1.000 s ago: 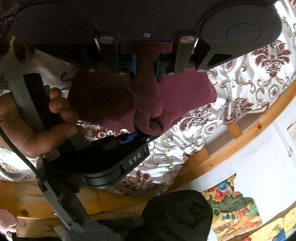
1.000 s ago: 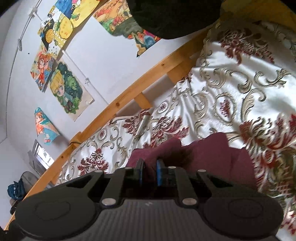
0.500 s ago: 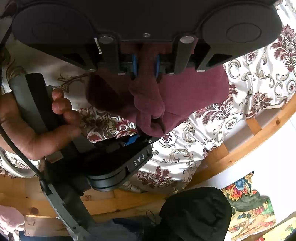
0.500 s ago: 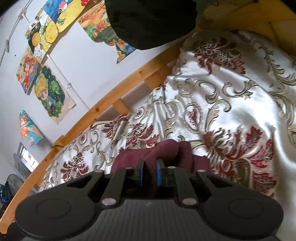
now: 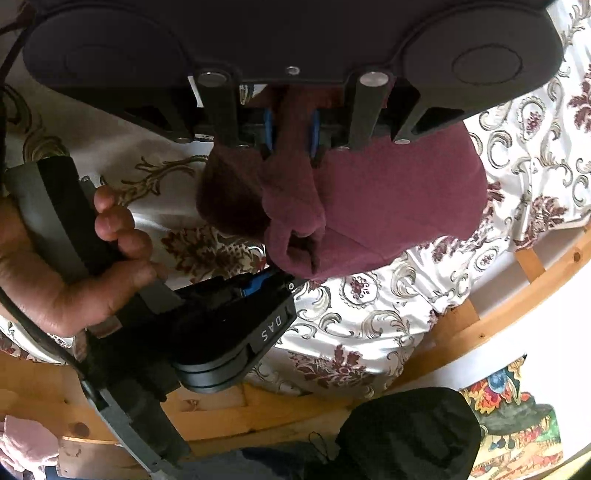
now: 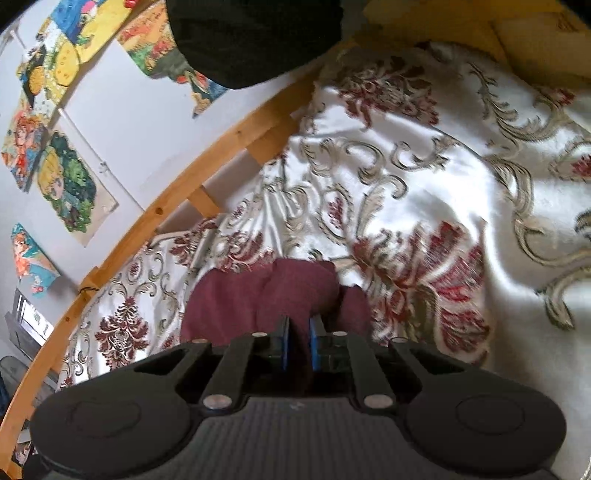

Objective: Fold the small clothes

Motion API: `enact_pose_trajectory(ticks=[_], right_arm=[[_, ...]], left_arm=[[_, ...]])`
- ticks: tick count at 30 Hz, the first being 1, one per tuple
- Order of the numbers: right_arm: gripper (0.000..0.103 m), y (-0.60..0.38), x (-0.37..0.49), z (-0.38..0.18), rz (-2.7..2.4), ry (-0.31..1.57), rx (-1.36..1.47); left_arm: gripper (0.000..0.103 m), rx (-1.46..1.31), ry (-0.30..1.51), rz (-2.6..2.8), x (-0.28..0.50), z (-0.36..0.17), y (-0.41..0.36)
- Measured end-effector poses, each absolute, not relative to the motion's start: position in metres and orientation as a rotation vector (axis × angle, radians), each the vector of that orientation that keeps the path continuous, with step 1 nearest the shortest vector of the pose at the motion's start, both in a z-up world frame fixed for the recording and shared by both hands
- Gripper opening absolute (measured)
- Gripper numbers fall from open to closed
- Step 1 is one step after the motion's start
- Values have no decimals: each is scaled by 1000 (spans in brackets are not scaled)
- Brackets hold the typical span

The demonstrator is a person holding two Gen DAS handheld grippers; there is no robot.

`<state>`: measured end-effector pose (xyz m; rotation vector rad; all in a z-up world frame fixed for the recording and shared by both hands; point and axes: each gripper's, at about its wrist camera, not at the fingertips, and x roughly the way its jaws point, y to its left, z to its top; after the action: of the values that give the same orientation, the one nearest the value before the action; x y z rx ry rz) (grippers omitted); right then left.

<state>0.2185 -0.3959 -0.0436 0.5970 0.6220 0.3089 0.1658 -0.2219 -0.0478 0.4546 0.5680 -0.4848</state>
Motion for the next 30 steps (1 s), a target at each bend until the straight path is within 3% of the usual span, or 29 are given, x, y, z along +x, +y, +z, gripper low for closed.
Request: enact_pose_trajectory(ticks=[4, 6, 8, 10, 14, 17, 20, 22, 25, 28, 30], right_arm=[[12, -395, 218, -47, 303, 637, 581], [12, -395, 218, -49, 298, 645, 582], [12, -395, 219, -51, 295, 651, 583], [12, -395, 220, -53, 288, 658, 585], [14, -395, 218, -52, 277, 671, 596], [24, -392, 214, -46, 257, 671, 567], [40, -390, 206, -39, 232, 677, 528], [60, -389, 199, -35, 225, 684, 523], [76, -391, 186, -30, 265, 707, 557], [88, -384, 170, -26, 326, 753, 538], [88, -377, 161, -21, 333, 762, 462]], left_arm=[[29, 414, 580, -501, 166, -45, -218], [41, 354, 588, -519, 167, -38, -211], [63, 284, 583, -538, 165, -30, -203], [77, 227, 565, -533, 160, -21, -193], [95, 159, 514, -498, 142, -8, -175], [102, 102, 517, -426, 137, -4, -163], [102, 35, 560, -341, 140, -5, -151], [102, -6, 585, -266, 143, -7, -143], [102, -85, 615, -188, 147, -11, -128], [102, -151, 638, -133, 154, -13, -116], [102, -200, 667, -109, 161, -14, -106]])
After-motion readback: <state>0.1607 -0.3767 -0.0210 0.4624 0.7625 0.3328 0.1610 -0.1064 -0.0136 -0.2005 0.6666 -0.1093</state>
